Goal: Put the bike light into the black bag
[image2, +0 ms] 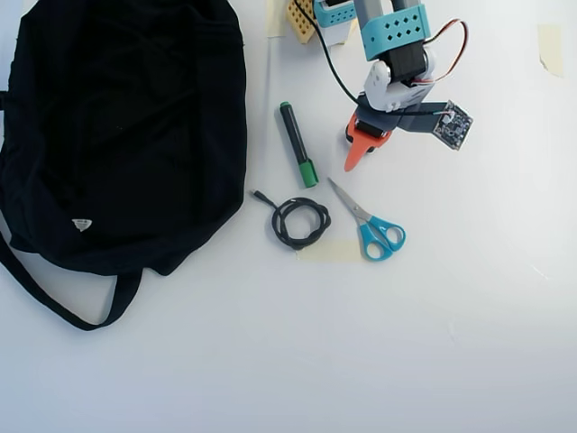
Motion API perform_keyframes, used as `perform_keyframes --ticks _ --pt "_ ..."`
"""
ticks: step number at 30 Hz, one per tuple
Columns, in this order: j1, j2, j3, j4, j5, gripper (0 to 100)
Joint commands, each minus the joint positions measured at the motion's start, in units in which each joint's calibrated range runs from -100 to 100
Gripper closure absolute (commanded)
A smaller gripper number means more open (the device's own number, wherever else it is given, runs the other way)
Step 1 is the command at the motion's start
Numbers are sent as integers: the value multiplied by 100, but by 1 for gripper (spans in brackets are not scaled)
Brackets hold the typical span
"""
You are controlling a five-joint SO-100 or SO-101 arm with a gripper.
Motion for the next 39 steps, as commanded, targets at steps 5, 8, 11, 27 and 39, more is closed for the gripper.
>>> perform_keyframes --ticks 5,8,11,27,39 --pt "-150 -54 53 25 18 63" --pt "-142 -112 35 60 -8 63" --pt "-142 -120 -37 137 -8 63" --pt "-105 -112 -280 241 139 63" --pt "7 -87 -280 232 506 63"
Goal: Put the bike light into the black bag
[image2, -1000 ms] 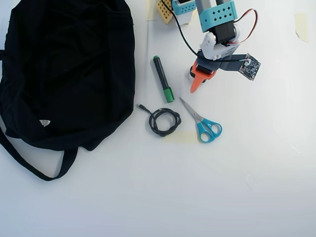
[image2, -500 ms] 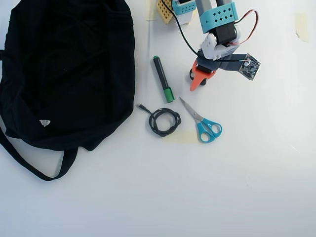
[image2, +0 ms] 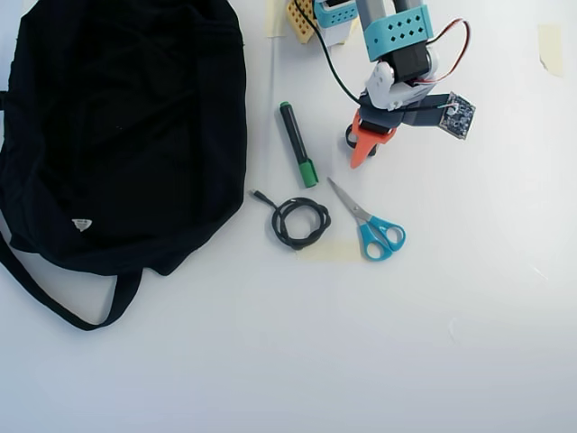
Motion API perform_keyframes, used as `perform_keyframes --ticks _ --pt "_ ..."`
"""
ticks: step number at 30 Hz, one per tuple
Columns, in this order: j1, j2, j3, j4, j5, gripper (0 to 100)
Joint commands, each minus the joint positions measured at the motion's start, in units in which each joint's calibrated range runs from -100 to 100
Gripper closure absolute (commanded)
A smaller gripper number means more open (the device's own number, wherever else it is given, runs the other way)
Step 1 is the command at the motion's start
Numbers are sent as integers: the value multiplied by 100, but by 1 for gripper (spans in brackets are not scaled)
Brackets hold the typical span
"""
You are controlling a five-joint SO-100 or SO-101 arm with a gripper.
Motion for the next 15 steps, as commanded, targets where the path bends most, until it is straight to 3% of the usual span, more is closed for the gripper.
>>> perform_keyframes --ticks 1,15 --pt "89 -54 -240 -43 161 63" --pt "148 21 -348 -241 371 63"
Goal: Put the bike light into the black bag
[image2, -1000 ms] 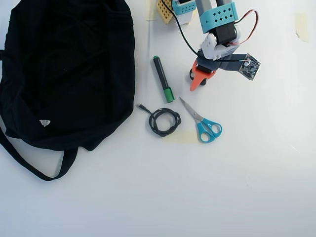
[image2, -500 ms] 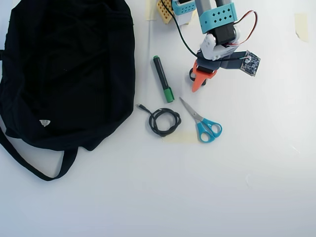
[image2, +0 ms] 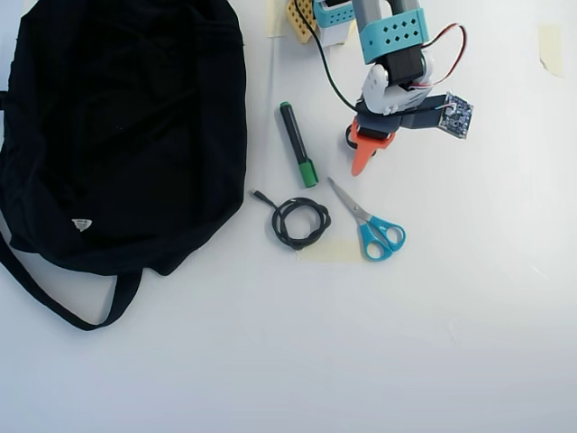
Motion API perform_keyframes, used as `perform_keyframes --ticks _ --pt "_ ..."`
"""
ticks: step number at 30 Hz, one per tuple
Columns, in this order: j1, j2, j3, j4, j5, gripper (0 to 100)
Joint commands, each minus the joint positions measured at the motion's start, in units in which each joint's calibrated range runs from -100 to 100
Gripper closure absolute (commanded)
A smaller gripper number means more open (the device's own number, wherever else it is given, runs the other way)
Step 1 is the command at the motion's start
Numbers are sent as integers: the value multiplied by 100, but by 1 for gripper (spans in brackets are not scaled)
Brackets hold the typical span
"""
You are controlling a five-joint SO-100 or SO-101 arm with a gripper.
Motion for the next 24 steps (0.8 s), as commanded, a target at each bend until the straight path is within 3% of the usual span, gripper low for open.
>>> perform_keyframes --ticks 1,24 --pt "-6 -46 -246 -52 48 63" --pt "-13 -21 302 -534 54 63"
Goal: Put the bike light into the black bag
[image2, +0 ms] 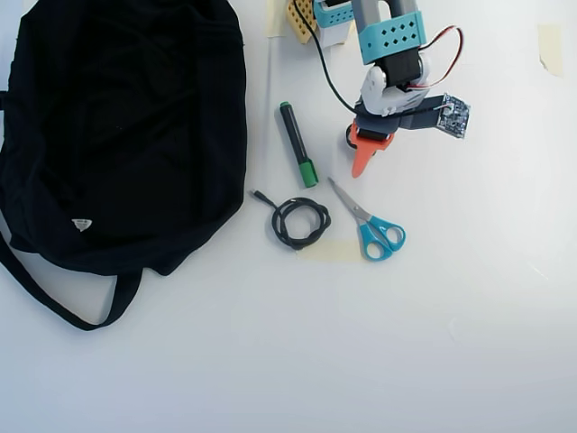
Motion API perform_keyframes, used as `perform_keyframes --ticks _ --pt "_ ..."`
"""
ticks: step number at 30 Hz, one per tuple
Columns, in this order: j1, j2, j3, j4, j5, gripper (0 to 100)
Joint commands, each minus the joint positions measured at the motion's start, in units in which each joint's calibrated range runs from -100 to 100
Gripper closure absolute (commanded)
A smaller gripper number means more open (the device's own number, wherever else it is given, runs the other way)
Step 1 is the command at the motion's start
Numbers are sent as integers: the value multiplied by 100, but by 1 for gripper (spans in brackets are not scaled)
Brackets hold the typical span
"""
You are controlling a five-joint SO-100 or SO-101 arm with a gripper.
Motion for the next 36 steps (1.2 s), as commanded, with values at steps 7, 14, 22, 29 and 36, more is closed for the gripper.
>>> perform_keyframes --ticks 7,14,22,29,36 --pt "-6 37 245 -329 4 63" --pt "-36 311 245 -544 20 63" --pt "-29 320 263 -622 4 64" --pt "-36 320 272 -622 -28 64" --pt "-29 320 326 -630 -38 64"
